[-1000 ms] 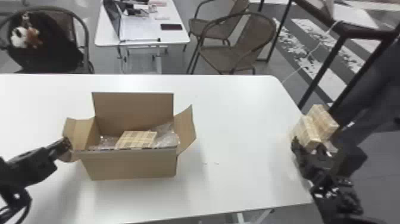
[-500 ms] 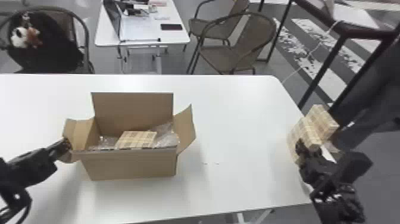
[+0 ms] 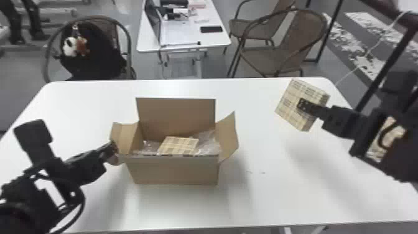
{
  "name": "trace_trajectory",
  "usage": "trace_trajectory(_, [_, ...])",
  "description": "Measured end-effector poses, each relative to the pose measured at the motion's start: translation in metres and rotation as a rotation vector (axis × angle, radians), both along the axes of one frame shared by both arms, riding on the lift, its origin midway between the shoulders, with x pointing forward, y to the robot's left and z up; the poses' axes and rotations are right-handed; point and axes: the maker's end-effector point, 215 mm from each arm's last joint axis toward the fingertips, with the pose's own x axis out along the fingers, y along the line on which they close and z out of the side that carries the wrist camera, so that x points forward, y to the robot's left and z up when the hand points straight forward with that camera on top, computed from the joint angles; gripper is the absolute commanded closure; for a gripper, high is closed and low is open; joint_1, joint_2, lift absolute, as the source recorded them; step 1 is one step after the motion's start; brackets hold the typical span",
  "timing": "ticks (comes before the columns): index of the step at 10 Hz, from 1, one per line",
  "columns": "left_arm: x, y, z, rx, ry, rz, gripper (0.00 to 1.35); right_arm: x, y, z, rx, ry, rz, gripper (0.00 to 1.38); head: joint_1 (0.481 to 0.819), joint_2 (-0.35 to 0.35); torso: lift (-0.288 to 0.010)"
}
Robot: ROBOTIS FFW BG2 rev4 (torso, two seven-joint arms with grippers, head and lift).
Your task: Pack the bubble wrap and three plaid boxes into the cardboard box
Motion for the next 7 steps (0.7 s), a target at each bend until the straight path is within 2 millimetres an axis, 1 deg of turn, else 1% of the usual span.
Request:
trace_trajectory(1, [0.004, -0.005, 0.003, 0.007, -0.002, -0.010, 1.22, -0.006, 0.034, 0.037, 0.062, 0.044, 0.092, 1.13, 0.695, 0.092, -0.148])
trace_trajectory(2, [0.006, -0.007, 0.003, 0.014, -0.001, -0.014, 1.22, -0.017, 0.065, 0.066, 0.115, 0.066, 0.177, 1.13, 0.695, 0.124, -0.148])
trace_trajectory(3, [0.007, -0.009, 0.003, 0.024, 0.002, -0.015, 1.22, -0.030, 0.098, 0.082, 0.196, 0.100, 0.280, 1.13, 0.693, 0.145, -0.148])
trace_trajectory(4, [0.008, -0.009, 0.002, 0.031, 0.005, -0.017, 1.22, -0.039, 0.132, 0.083, 0.282, 0.154, 0.377, 1.13, 0.692, 0.190, -0.148])
trace_trajectory(5, [0.009, -0.011, 0.003, 0.032, 0.006, -0.020, 1.22, -0.042, 0.164, 0.076, 0.343, 0.211, 0.457, 1.13, 0.694, 0.226, -0.148])
trace_trajectory(6, [0.010, -0.013, 0.004, 0.034, 0.004, -0.024, 1.22, -0.042, 0.193, 0.068, 0.396, 0.258, 0.540, 1.13, 0.694, 0.257, -0.148])
trace_trajectory(7, [0.012, -0.015, 0.006, 0.038, 0.000, -0.027, 1.22, -0.036, 0.216, 0.055, 0.442, 0.301, 0.609, 1.13, 0.694, 0.268, -0.148])
